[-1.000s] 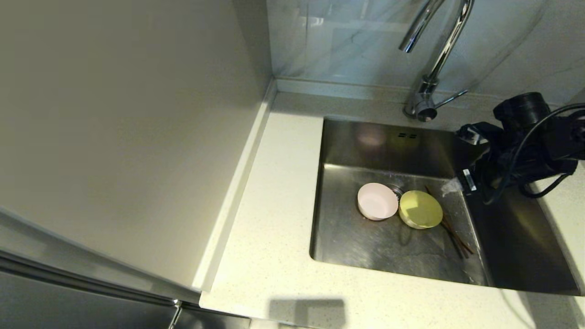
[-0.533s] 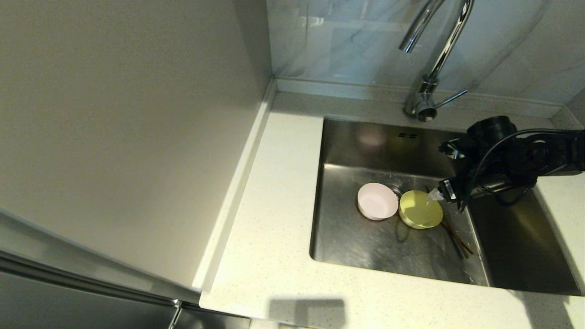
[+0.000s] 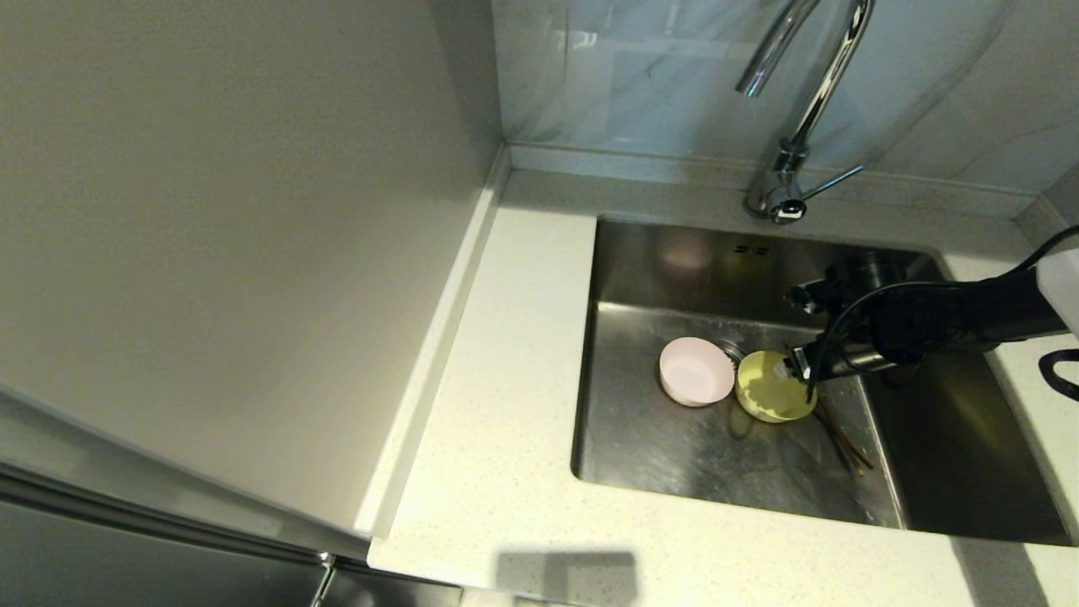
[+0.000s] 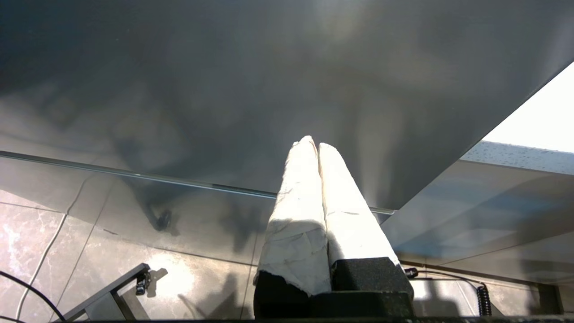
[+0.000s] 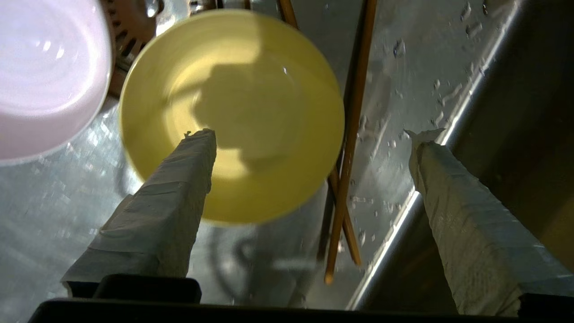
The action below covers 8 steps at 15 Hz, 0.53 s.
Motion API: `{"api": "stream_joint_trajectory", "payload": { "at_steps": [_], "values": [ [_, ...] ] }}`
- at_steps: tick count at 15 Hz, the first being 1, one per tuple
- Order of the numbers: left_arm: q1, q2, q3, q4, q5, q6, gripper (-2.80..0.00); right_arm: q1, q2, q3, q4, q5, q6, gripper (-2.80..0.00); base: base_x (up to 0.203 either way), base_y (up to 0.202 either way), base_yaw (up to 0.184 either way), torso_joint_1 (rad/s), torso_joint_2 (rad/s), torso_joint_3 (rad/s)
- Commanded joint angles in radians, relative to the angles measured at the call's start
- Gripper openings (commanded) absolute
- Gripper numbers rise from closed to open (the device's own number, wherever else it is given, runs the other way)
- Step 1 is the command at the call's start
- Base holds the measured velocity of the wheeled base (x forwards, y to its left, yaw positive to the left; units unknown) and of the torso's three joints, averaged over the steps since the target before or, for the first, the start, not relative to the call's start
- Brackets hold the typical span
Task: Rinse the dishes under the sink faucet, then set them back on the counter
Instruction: Put a bowl back to the table from the sink
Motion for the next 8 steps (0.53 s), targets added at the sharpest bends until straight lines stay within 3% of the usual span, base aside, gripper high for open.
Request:
{"api": "stream_joint_trajectory", "payload": {
  "at_steps": [1, 8],
  "values": [
    [0.0, -0.003, 0.0, 0.0, 0.001, 0.0, -2.8, -0.005, 0.059, -0.041, 0.001, -0.005, -0.001, 0.0, 0.0, 0.0, 0.0, 0.0, 0.0, 0.0],
    [0.0, -0.003, 0.0, 0.0, 0.001, 0.0, -2.8, -0.01, 0.142, -0.118, 0.001, -0.015, -0.001, 0.0, 0.0, 0.0, 0.0, 0.0, 0.0, 0.0]
  ]
}}
